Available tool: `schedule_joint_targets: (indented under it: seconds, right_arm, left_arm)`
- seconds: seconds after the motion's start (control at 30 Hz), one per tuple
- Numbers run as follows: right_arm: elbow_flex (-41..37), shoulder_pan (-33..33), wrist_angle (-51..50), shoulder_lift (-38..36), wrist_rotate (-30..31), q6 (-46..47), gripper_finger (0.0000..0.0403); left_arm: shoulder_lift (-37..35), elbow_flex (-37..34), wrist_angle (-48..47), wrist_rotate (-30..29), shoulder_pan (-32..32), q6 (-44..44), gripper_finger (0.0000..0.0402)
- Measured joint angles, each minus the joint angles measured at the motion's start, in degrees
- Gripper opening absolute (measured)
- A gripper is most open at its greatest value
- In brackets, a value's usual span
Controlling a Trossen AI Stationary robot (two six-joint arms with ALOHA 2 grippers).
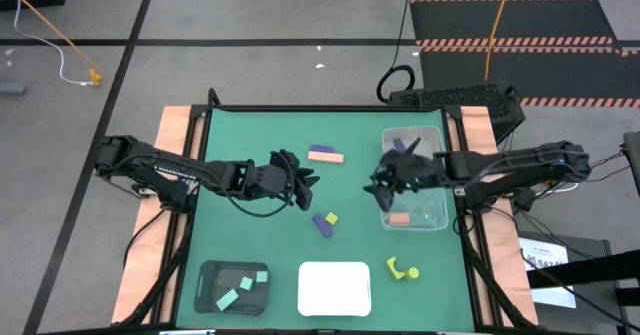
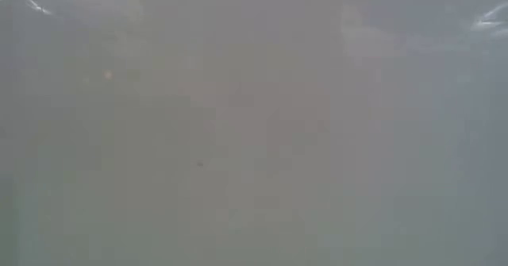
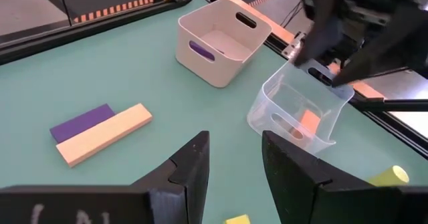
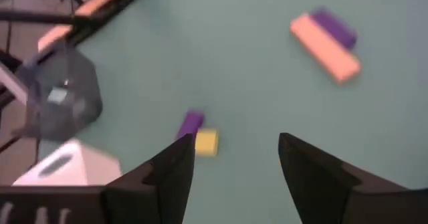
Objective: Sort & place blocks by color
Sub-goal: Put the light orange block into the transparent bin
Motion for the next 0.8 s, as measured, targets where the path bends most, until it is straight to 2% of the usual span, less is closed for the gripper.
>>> schedule_joint_targets:
  seconds: [0.2,0.3,0.57,0.8]
  right_arm:
    - [0.0,-6.82,11.83,4.8,-0.02,-8.14,0.0231]
    - [0.0,-9.45,14.51,7.88,-0.12,-12.79,0.0245]
    - [0.0,-13.09,22.04,18.67,-0.14,-32.02,0.0277]
    - [0.0,-16.6,31.22,27.86,0.04,-34.59,0.0278]
  left_arm:
    - [0.0,0.0,-0.02,0.42,-0.11,-0.45,0.0136]
    - [0.0,0.0,-0.14,1.89,-0.11,-0.52,0.0136]
    - [0.0,0.0,-0.16,4.37,-0.11,-0.55,0.0136]
    - [0.0,0.0,-0.91,4.54,-0.37,-1.29,0.0136]
